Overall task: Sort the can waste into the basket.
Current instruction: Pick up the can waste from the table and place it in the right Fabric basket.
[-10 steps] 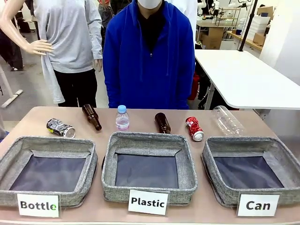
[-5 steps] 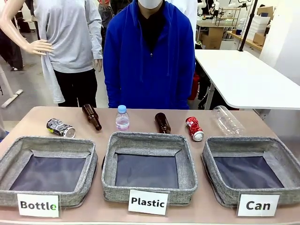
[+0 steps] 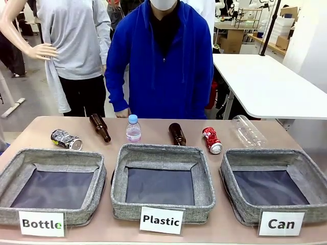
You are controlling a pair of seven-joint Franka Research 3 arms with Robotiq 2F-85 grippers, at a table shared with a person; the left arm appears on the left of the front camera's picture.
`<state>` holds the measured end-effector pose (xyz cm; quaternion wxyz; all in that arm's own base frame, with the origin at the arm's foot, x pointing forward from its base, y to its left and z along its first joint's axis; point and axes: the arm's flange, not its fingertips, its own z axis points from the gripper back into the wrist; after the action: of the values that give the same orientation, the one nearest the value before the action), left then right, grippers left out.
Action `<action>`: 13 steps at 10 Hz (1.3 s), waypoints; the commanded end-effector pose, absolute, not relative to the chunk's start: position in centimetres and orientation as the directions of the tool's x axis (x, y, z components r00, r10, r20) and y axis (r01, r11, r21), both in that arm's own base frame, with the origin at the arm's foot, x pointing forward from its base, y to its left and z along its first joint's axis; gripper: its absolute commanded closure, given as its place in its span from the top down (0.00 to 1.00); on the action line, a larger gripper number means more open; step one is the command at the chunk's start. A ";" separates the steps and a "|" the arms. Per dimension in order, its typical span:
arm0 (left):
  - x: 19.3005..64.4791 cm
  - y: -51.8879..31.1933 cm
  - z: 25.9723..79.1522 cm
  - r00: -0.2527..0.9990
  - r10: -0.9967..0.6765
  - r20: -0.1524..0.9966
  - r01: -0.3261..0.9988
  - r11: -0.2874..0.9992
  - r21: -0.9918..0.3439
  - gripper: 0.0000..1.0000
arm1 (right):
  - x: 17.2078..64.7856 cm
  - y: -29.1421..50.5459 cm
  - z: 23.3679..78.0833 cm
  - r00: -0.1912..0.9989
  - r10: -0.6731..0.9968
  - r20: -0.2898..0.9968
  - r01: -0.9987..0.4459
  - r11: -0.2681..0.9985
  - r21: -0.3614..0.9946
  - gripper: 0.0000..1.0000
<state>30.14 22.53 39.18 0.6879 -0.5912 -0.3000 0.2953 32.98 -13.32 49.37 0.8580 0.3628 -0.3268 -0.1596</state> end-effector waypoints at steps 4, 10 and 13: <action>30.0 22.8 39.2 0.652 0.754 0.082 -0.033 0.136 -0.990 1.00 | 43.5 7.9 49.8 0.903 0.003 0.430 -0.068 0.988 0.136 1.00; 30.0 22.8 39.2 0.652 0.754 0.082 -0.033 0.136 -0.990 1.00 | 42.1 8.4 48.8 0.894 -0.061 0.444 0.007 0.992 0.122 1.00; 30.0 22.8 39.2 0.652 0.754 0.082 -0.033 0.136 -0.990 1.00 | 50.7 12.7 48.4 0.957 0.010 0.291 -0.022 0.999 0.036 1.00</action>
<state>30.23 22.75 39.18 0.6888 -0.5902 -0.2994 0.2959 45.88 10.57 47.53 0.9812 0.0447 -0.1875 0.0003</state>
